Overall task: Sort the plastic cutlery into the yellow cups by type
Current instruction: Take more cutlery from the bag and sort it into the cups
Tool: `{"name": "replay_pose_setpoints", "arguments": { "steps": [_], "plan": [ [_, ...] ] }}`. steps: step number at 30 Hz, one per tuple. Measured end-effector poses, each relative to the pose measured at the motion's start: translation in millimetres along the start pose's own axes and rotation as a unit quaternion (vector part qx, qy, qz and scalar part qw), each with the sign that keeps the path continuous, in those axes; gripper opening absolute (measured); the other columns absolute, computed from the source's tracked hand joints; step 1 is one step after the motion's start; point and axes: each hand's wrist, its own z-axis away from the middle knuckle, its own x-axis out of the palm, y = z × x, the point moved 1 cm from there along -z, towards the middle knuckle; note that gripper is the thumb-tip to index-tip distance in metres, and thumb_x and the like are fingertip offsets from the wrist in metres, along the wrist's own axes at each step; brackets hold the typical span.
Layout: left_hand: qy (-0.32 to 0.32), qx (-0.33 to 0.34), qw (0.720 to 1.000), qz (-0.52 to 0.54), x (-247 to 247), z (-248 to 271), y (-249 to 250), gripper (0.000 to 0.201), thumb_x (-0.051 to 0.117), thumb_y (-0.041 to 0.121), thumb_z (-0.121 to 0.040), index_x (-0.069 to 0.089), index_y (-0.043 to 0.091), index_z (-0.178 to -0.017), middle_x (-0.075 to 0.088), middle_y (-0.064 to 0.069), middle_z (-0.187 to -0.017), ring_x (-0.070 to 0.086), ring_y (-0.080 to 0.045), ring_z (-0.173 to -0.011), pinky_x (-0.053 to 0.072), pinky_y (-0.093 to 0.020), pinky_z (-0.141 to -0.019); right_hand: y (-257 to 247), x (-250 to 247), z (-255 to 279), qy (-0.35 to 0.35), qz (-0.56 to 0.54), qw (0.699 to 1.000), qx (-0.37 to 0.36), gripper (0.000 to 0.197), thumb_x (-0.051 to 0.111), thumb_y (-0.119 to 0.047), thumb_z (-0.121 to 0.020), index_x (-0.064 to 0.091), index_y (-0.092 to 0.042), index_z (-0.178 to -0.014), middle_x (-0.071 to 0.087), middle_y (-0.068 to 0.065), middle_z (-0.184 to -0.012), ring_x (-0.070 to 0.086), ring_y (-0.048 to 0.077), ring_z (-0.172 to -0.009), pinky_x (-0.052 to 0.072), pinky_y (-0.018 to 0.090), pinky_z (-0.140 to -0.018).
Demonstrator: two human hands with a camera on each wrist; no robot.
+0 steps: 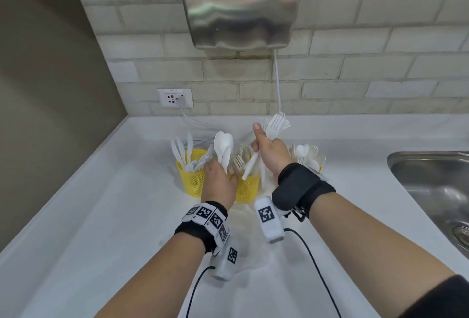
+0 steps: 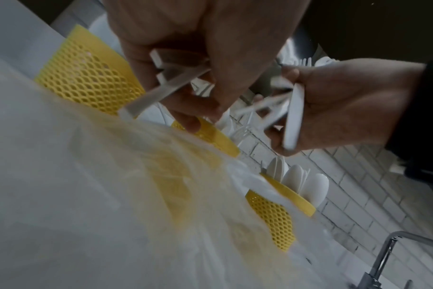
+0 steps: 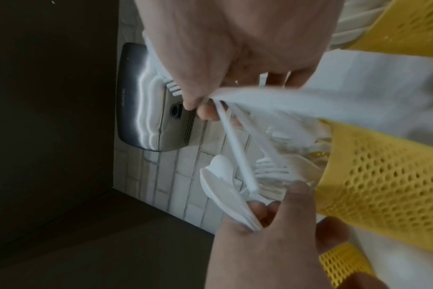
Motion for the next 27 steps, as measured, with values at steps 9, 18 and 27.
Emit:
{"name": "replay_pose_setpoints", "arguments": {
  "steps": [9, 18, 27],
  "plan": [
    [0.002, -0.006, 1.000, -0.005, 2.7, -9.1, -7.7, 0.049, 0.072, 0.024, -0.083, 0.045, 0.000, -0.117, 0.050, -0.015, -0.114, 0.058, -0.035, -0.100, 0.055, -0.050, -0.079, -0.2, 12.4, -17.2, -0.002, 0.074, 0.997, -0.040, 0.057, 0.053, -0.056, -0.090, 0.058, -0.007, -0.062, 0.045, -0.005, -0.030, 0.056, 0.017, -0.045, 0.039, 0.018, -0.042],
    [0.002, -0.011, 1.000, -0.003, 1.6, -10.4, -8.0, 0.047, 0.072, 0.023, -0.082, 0.046, 0.000, -0.113, 0.049, -0.013, -0.108, 0.058, -0.034, -0.097, 0.054, -0.050, -0.080, 3.6, 15.4, -24.5, 0.028, 0.003, 0.996, -0.084, 0.051, 0.061, -0.040, -0.090, 0.060, 0.011, -0.091, 0.062, 0.034, -0.089, 0.068, 0.037, -0.061, 0.039, 0.020, -0.033],
    [-0.007, -0.003, 1.000, 0.017, 1.8, -11.6, -10.3, 0.050, 0.072, 0.026, -0.078, 0.045, 0.006, -0.116, 0.056, -0.016, -0.108, 0.062, -0.034, -0.095, 0.056, -0.051, -0.077, 24.2, 22.0, -17.7, -0.062, 0.280, 0.955, -0.075, 0.039, 0.062, -0.043, -0.087, 0.060, -0.006, -0.074, 0.061, 0.011, -0.068, 0.058, 0.026, -0.055, 0.046, 0.035, -0.055]
  ]
}}
